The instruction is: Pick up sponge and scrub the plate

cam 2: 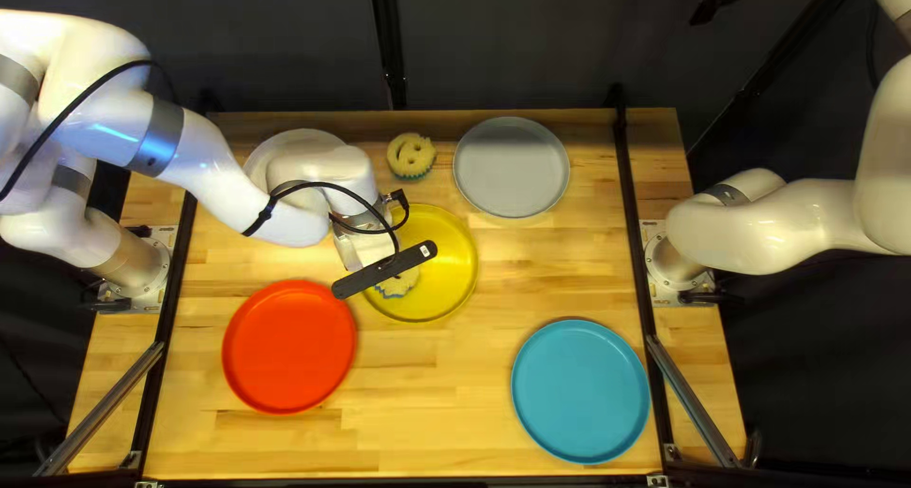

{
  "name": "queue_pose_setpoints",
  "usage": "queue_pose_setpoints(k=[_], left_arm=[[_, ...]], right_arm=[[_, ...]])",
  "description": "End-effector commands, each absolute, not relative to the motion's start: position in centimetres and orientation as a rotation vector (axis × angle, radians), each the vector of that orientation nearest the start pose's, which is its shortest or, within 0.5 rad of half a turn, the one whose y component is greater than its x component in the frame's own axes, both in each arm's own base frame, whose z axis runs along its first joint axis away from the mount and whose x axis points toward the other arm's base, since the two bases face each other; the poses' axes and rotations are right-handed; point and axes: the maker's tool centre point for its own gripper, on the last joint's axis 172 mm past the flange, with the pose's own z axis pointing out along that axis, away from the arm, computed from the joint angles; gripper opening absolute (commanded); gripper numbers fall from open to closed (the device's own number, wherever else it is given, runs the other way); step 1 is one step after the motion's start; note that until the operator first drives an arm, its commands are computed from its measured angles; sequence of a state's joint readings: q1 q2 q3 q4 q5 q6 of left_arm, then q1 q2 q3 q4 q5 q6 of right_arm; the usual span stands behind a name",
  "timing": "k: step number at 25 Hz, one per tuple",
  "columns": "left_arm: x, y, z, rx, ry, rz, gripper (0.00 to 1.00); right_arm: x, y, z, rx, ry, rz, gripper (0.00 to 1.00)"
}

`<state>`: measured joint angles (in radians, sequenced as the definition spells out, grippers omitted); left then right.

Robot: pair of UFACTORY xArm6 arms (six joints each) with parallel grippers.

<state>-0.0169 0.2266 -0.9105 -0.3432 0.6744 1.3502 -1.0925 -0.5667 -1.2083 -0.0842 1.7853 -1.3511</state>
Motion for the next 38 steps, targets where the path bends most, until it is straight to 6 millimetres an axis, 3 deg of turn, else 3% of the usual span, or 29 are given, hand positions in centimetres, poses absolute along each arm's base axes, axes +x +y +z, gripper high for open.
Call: queue_pose_setpoints(k=[1,13,18,29,38], left_arm=[[49.6,-4.1,5.0,-2.810,1.676,-0.234,0.00],[57.1,-2.6,5.4,-2.736,1.730,-0.265,0.00],[57.9,-2.5,4.9,-2.705,1.788,-0.267,0.00],[51.7,-5.3,7.4,-2.685,1.851,-0.256,0.00],[45.7,-9.3,9.1,-2.566,1.991,-0.281,0.00]], right_arm=[[11.0,-26.4,41.2,-3.135,-0.380,0.128,1.00],[11.0,-26.4,41.2,-3.135,-0.380,0.128,1.00],[11.0,-26.4,41.2,-3.135,-0.380,0.128,1.00],[11.0,-26.4,41.2,-3.135,-0.380,0.128,1.00],[11.0,-26.4,41.2,-3.135,-0.380,0.128,1.00]])
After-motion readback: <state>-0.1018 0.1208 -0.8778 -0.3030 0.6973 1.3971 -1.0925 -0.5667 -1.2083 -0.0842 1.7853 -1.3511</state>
